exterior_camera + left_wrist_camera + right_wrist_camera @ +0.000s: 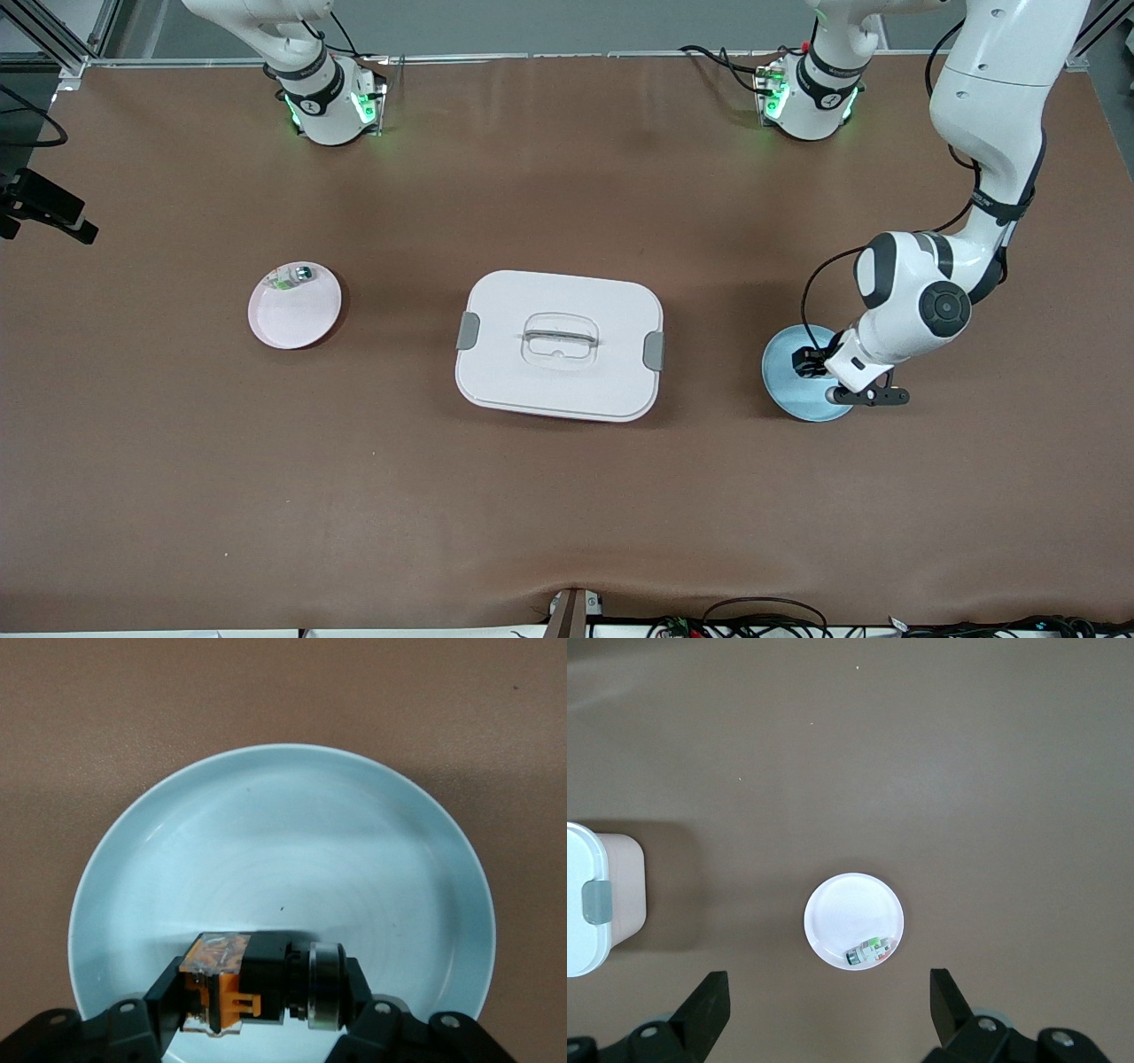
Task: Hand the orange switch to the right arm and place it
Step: 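Close the left gripper on the orange switch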
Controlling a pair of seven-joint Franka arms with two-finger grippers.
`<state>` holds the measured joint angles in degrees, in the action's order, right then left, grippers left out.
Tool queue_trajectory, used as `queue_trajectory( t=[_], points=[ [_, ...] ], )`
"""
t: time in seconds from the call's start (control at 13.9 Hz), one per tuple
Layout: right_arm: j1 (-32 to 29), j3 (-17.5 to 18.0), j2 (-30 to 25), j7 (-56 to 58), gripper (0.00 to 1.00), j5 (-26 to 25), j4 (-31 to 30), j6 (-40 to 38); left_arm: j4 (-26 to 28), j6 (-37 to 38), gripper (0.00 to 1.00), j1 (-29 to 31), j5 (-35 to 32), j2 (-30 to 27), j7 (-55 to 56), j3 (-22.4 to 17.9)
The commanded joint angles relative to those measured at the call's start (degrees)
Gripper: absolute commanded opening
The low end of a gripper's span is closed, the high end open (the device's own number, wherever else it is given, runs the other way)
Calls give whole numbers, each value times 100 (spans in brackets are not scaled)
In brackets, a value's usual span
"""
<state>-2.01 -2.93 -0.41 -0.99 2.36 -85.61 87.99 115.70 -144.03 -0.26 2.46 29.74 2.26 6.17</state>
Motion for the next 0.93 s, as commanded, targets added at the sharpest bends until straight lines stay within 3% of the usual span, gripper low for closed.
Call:
queue_trajectory(
  t=[0.0,0.14,0.22,0.57,0.86],
  points=[
    [8,12,85,20,100,-69,167,-71,6,-90,29,35,132,5,-147,51],
    [17,12,85,20,100,-69,167,-71,-3,-81,4,26,132,-56,-156,60],
    [17,12,85,20,100,-69,167,-62,-12,-47,0,35,132,-126,-156,69],
    [8,12,85,20,100,-69,176,-62,-380,611,0,35,158,-452,-77,148],
    [-10,3,85,20,100,-78,176,-45,-916,1489,0,35,833,-496,-59,139]
  ],
)
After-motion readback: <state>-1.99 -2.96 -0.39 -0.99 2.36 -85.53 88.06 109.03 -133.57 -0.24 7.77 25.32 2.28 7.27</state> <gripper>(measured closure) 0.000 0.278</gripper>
